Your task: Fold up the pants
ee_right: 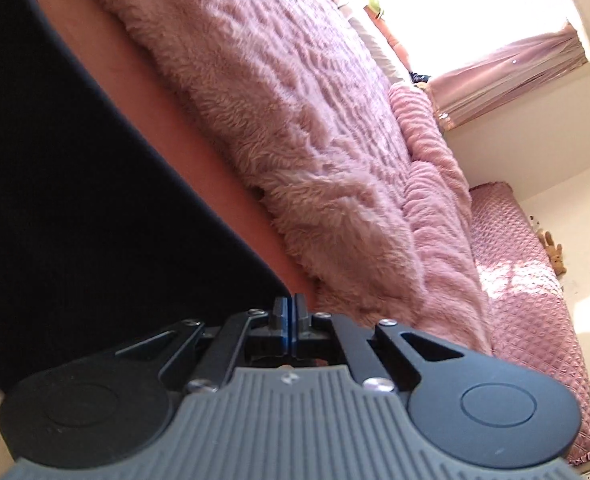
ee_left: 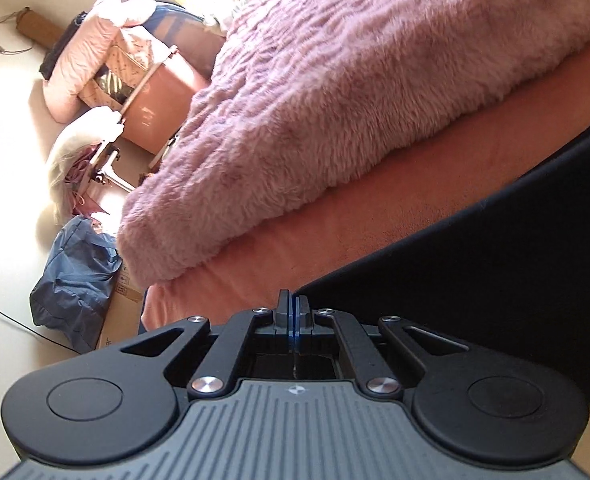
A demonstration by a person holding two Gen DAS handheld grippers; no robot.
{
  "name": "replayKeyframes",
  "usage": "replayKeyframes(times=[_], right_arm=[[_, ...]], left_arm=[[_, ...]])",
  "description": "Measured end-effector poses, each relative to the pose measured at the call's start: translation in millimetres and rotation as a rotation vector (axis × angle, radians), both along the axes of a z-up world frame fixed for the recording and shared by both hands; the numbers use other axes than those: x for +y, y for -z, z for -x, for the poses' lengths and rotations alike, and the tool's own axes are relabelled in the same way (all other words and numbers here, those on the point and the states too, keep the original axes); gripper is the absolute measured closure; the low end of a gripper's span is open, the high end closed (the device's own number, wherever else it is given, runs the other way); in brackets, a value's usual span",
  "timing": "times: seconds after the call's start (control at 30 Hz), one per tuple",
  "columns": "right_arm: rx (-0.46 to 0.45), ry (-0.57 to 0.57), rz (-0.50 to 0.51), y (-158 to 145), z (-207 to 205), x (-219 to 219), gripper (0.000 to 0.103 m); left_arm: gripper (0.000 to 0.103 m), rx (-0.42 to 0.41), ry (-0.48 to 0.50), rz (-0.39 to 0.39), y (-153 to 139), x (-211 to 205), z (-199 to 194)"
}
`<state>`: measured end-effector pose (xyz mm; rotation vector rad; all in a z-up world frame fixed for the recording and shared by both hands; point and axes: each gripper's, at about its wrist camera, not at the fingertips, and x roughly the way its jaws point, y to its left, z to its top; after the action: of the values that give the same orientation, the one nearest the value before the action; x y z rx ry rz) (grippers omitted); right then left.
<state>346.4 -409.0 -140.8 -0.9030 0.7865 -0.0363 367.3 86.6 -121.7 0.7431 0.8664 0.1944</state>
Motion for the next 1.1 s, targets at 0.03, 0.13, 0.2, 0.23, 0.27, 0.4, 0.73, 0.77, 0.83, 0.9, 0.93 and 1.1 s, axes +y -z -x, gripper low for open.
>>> replayKeyframes(times=[0.03, 0.13, 0.2, 0.23, 0.27, 0.4, 0.73, 0.77, 0.83, 0.9, 0.93, 1.1], right_arm=[[0.018, 0.005, -0.005, 9.1, -12.6, -1.6, 0.103], [0.057, 0.024, -0.02, 30.2, -28.7, -4.4, 0.103], [0.068, 0.034, -0.031, 38.5, -36.5, -5.2, 0.103], [0.071, 0.037, -0.033, 42.0, -38.8, -4.5, 0.103], [0.072, 0.038, -0.034, 43.0, -40.9, -5.1, 0.103], [0.076, 0.048, -0.039, 50.0, -52.3, -6.0, 0.103], [0.076, 0.102, -0.073, 63.2, -66.1, -3.9, 0.103], [0.074, 0.103, -0.069, 64.4, -66.7, -2.8, 0.103], [0.059, 0.116, -0.054, 64.5, -65.9, -0.5, 0.074], [0.004, 0.14, -0.031, 60.2, -62.3, 0.7, 0.047], [-0.017, 0.151, -0.046, 55.1, -58.5, 1.1, 0.044], [-0.106, 0.186, -0.235, 21.3, -21.8, 15.1, 0.047]], left_arm=[[0.103, 0.006, -0.001, -0.002, 5.0, -0.4, -3.5], [0.103, 0.016, -0.002, -0.001, 17.5, 0.5, -12.5], [0.103, 0.007, 0.006, 0.006, 21.4, 0.3, -15.9], [0.103, 0.008, 0.004, 0.008, 23.6, 0.6, -18.0], [0.103, 0.009, -0.001, 0.017, 25.6, 2.3, -19.9], [0.103, -0.01, -0.036, 0.069, 28.3, 4.8, -27.4], [0.094, -0.004, -0.097, 0.15, 43.0, 2.8, -46.5], [0.091, -0.004, -0.11, 0.163, 44.5, 4.2, -47.8], [0.081, -0.011, -0.138, 0.208, 44.5, 9.0, -48.3], [0.068, -0.038, -0.155, 0.275, 38.8, 15.8, -43.9], [0.058, -0.056, -0.163, 0.306, 33.9, 18.1, -39.9], [0.055, -0.14, -0.11, 0.416, -2.7, 10.2, -1.7]])
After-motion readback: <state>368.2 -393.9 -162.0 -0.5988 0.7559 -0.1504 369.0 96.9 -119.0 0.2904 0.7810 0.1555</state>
